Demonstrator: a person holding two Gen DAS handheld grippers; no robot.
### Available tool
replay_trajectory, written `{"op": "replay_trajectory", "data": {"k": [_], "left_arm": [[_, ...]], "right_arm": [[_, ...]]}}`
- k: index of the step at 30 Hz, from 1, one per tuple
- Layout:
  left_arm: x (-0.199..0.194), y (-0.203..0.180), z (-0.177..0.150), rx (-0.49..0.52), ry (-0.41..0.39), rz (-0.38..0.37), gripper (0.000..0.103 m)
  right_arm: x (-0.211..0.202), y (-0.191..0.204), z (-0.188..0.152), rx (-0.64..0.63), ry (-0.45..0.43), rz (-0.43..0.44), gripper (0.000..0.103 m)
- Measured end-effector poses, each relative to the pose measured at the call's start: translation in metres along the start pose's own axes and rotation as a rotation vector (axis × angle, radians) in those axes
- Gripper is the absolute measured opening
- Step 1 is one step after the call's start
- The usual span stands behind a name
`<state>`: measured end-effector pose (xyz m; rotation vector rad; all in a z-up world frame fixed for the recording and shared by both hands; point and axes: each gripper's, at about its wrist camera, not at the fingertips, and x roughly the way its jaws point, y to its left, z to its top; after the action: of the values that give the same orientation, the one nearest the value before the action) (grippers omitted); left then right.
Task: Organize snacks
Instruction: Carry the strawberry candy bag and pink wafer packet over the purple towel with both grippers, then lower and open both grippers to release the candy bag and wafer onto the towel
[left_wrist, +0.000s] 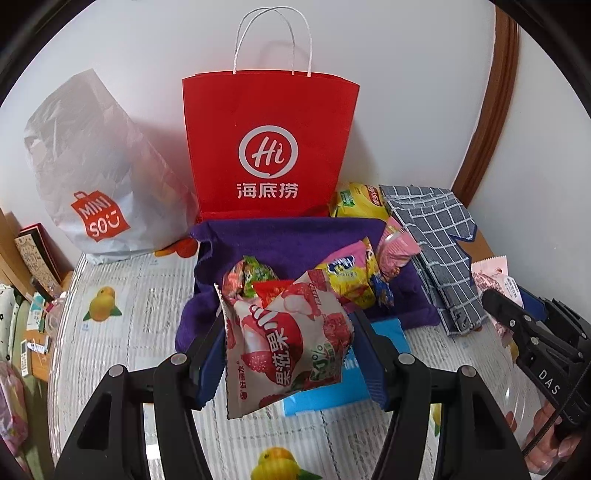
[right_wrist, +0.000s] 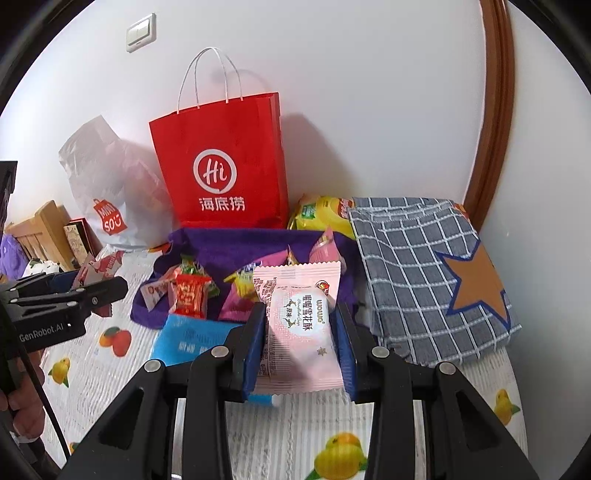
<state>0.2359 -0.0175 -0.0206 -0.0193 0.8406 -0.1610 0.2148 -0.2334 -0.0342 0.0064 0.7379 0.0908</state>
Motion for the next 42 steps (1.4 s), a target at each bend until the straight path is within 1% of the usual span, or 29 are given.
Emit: {"op": "replay_trajectory", "data": {"k": [9, 13, 22, 29, 37, 42], "left_arm": [[0.030, 0.014, 0.026, -0.025, 0.016, 0.022, 0.061], [0.047, 0.024, 0.035, -0.044, 0.036, 0.006, 0.061], [0.082, 0.034, 0.044, -0.064, 0.069, 0.002, 0.061], [0.110, 0.035, 0.049, -0.069, 0.100, -0.004, 0.061], [0.144, 0.031, 0.048, -0.060, 0.149, -0.016, 0.061], [0.158, 0.030, 0.051, -0.055, 0.151, -0.018, 0.062]], "right_arm": [[0.035, -0.002, 0.031, 0.003, -0.003, 0.013, 0.036], [0.057, -0.003, 0.040, 0.016, 0.015, 0.018, 0.036], [0.101, 0.002, 0.053, 0.015, 0.046, 0.039, 0.036], [0.132, 0.005, 0.057, 0.011, 0.076, 0.053, 0.036], [0.167, 0.012, 0.050, -0.010, 0.130, 0.060, 0.036], [0.182, 0.013, 0.044, -0.017, 0.163, 0.054, 0.036]]}}
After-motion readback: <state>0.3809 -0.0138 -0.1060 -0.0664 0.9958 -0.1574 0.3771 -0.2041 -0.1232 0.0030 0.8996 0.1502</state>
